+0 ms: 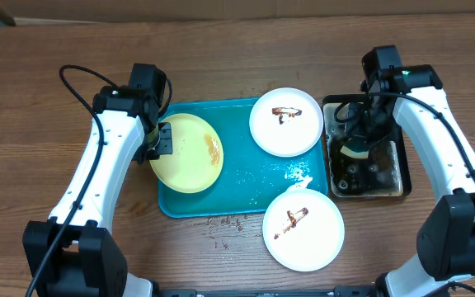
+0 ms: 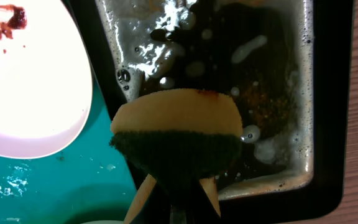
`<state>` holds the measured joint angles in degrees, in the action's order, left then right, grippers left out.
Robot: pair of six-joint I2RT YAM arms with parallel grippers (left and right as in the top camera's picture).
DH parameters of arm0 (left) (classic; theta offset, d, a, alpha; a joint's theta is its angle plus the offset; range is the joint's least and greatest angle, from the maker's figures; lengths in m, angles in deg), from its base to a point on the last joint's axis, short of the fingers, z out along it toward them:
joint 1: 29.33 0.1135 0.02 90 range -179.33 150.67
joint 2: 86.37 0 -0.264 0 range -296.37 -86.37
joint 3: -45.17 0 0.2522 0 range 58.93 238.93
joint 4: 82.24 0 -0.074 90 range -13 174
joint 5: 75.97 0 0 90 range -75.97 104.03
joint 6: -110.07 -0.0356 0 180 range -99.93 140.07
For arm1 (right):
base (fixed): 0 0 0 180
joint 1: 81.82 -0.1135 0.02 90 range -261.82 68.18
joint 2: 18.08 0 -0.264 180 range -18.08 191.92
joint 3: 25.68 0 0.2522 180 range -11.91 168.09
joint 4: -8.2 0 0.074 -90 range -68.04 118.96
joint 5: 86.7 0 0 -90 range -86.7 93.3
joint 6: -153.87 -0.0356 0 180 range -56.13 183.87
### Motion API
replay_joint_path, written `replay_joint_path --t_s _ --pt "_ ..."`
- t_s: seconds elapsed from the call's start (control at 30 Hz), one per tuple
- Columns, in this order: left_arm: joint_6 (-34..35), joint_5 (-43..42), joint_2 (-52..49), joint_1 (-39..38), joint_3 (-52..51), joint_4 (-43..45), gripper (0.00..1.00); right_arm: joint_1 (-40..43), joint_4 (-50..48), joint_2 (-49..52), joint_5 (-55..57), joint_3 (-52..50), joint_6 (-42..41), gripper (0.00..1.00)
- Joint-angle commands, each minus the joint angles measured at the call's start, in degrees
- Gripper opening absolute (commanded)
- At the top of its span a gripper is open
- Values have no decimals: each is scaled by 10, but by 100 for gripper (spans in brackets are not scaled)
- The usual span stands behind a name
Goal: Clean dirty plates on tray and stack at the side
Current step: 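Lift the yellow plate with the left gripper and place it left of the tray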
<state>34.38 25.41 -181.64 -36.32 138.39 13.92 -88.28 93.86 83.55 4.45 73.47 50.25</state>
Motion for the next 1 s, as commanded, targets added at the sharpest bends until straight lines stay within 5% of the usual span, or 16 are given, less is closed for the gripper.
replay_joint_path --t_s 0.0,0.3,0.6,0.97 --pt "-32 47 9 -3 13 -4 4 -2 0 -21 -13 2 15 4" --pt "-23 203 10 -59 21 12 4 -2 1 -21 -13 3 15 4" --pt "-18 435 9 -202 21 67 4 -2 1 -21 -13 2 15 4" --pt "-18 553 9 -281 21 108 4 -2 0 -21 -13 2 15 4"
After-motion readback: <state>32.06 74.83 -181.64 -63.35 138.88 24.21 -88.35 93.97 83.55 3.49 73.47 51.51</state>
